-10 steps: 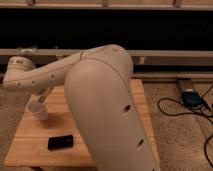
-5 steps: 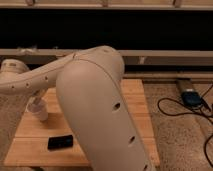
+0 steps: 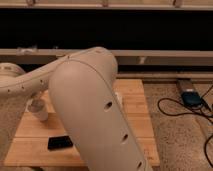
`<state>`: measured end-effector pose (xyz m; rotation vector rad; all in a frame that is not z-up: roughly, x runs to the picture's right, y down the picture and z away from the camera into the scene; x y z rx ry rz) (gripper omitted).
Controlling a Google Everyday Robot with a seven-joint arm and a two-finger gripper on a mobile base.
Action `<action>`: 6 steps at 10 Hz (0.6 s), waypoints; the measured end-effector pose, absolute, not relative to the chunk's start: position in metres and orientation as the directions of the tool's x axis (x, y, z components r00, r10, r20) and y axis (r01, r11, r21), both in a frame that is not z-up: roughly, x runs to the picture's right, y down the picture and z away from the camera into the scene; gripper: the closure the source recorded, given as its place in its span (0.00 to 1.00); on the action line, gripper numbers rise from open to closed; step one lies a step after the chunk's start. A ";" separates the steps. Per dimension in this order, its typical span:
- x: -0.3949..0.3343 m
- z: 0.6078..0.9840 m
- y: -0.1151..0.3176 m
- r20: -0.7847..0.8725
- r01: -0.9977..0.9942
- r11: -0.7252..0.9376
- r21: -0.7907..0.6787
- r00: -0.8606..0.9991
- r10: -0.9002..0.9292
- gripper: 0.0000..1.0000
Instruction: Place the white sponge in the ceramic cup
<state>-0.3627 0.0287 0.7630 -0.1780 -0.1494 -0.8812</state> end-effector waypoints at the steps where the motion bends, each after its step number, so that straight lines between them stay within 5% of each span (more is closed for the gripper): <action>1: -0.365 0.764 0.030 0.203 0.782 0.617 -0.090 0.621 -0.757 0.29; 3: -0.369 0.765 0.031 0.206 0.789 0.608 -0.087 0.611 -0.764 0.20; 6: -0.374 0.765 0.032 0.211 0.796 0.600 -0.078 0.602 -0.771 0.20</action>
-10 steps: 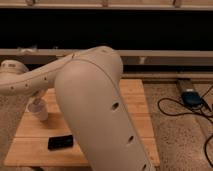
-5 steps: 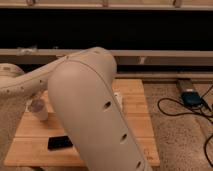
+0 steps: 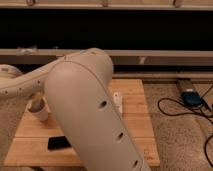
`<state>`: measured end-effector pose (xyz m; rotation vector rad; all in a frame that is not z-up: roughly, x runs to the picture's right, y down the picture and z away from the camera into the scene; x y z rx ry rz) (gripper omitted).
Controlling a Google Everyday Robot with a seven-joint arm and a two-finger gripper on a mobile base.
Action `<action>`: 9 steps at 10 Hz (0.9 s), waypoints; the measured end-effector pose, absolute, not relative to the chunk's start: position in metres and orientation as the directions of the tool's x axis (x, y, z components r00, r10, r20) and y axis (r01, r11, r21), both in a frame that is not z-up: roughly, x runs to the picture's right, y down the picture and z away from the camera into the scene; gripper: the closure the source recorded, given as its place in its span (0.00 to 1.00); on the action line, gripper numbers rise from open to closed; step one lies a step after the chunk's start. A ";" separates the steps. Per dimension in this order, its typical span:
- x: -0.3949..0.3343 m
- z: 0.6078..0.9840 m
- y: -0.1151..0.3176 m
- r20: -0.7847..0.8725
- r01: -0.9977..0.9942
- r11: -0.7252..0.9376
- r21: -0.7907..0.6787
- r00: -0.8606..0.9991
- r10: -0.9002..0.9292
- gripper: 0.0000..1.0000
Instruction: Place the white sponge in the ceramic cup
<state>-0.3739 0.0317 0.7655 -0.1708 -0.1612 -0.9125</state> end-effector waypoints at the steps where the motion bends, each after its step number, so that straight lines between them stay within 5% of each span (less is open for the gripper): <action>1: -0.375 0.766 0.032 0.212 0.797 0.599 -0.077 0.600 -0.772 0.20; 9: -0.374 0.760 0.028 0.228 0.778 0.626 -0.042 0.618 -0.753 0.20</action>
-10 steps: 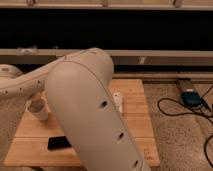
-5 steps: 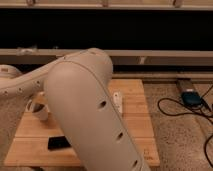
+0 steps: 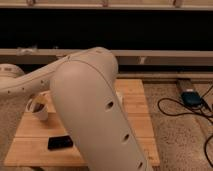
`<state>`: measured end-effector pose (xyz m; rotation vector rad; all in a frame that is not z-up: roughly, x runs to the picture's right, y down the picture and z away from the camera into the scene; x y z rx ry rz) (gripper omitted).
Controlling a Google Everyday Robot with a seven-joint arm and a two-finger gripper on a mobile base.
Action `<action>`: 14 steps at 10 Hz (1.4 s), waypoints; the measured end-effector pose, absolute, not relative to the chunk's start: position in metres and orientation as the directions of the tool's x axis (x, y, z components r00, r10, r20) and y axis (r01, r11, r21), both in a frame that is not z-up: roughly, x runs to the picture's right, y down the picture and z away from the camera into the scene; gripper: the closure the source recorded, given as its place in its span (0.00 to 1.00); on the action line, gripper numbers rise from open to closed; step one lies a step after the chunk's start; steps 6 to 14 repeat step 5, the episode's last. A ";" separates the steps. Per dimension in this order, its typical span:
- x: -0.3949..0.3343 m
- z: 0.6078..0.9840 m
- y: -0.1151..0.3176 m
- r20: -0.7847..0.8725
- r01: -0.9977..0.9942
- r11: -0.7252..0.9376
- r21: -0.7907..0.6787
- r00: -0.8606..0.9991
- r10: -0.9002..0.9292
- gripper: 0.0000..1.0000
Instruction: Place the white sponge in the ceramic cup
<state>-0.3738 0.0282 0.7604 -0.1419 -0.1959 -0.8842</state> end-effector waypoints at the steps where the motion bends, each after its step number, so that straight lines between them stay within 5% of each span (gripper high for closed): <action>1: -0.373 0.761 0.028 0.227 0.778 0.627 -0.043 0.619 -0.752 0.20; 14: -0.373 0.760 0.028 0.228 0.778 0.627 -0.043 0.619 -0.752 0.20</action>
